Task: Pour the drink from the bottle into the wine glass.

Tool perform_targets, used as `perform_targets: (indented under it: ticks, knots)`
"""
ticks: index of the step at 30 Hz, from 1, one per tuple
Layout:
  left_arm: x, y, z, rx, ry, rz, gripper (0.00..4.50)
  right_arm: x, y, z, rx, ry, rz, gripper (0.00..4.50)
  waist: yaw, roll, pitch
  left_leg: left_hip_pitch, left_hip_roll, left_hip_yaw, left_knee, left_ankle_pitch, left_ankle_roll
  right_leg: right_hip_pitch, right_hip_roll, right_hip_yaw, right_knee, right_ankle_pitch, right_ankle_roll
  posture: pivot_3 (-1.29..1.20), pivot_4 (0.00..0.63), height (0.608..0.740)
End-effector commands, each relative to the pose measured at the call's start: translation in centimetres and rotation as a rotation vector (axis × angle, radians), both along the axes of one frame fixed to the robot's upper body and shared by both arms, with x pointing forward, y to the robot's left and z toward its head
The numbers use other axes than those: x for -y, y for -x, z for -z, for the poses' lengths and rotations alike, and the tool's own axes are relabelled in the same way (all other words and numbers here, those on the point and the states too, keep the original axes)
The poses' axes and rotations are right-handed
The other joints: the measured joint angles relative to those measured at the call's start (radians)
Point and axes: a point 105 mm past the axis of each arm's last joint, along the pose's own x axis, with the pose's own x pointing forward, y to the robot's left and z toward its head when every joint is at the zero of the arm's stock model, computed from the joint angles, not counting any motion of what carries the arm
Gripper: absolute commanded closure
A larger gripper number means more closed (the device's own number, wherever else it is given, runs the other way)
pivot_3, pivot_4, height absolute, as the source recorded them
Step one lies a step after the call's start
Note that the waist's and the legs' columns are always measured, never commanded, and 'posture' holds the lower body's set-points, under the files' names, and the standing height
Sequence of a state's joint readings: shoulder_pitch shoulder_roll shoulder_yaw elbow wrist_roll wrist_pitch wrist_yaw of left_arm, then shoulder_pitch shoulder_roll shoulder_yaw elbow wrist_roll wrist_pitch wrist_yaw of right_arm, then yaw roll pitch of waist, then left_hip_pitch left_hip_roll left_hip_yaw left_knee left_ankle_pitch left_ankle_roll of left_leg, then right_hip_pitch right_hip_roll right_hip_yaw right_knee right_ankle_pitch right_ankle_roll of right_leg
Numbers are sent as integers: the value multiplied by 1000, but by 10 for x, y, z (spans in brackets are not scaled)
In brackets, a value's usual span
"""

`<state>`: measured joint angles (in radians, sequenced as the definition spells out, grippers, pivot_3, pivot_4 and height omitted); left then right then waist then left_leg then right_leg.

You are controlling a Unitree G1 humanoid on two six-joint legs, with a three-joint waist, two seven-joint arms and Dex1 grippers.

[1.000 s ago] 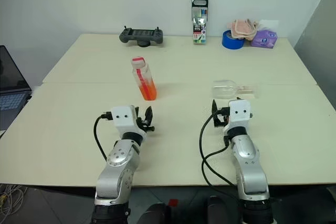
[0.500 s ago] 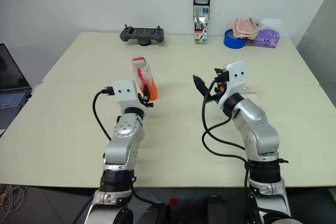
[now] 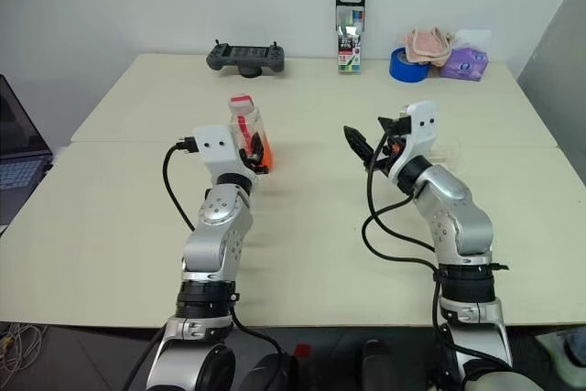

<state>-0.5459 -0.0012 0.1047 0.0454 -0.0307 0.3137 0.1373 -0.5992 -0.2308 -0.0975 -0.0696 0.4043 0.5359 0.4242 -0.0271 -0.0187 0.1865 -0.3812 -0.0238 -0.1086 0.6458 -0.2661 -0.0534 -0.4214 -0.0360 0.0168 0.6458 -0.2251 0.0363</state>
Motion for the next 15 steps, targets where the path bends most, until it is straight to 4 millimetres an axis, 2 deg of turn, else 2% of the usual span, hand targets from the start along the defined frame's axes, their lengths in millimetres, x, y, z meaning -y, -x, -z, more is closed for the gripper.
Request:
perform_targets:
  ticks: [1, 3, 7, 15]
  knots:
    - [0, 6, -16, 62, -16, 11, 817, 0, 3, -5, 41, 9, -1, 0, 0, 0, 0, 0, 0, 0, 0, 0, 0, 0, 0, 0, 0, 0, 0, 0, 150, 740]
    - [-1, 7, -17, 72, -16, 6, 198, 0, 3, -3, 39, 15, 0, 0, 0, 0, 0, 0, 0, 0, 0, 0, 0, 0, 0, 0, 0, 0, 0, 0, 150, 740]
    - [1, 6, -20, 85, -25, 28, 198, 1, 3, -1, 33, 22, 7, 0, 0, 0, 0, 0, 0, 0, 0, 0, 0, 0, 0, 0, 0, 0, 0, 0, 150, 740]
    - [-3, -16, -26, 72, -45, 39, 198, 0, 3, 4, 21, 35, 15, 0, 0, 0, 0, 0, 0, 0, 1, 0, 0, 0, 0, 0, 1, 0, 0, 0, 150, 740]
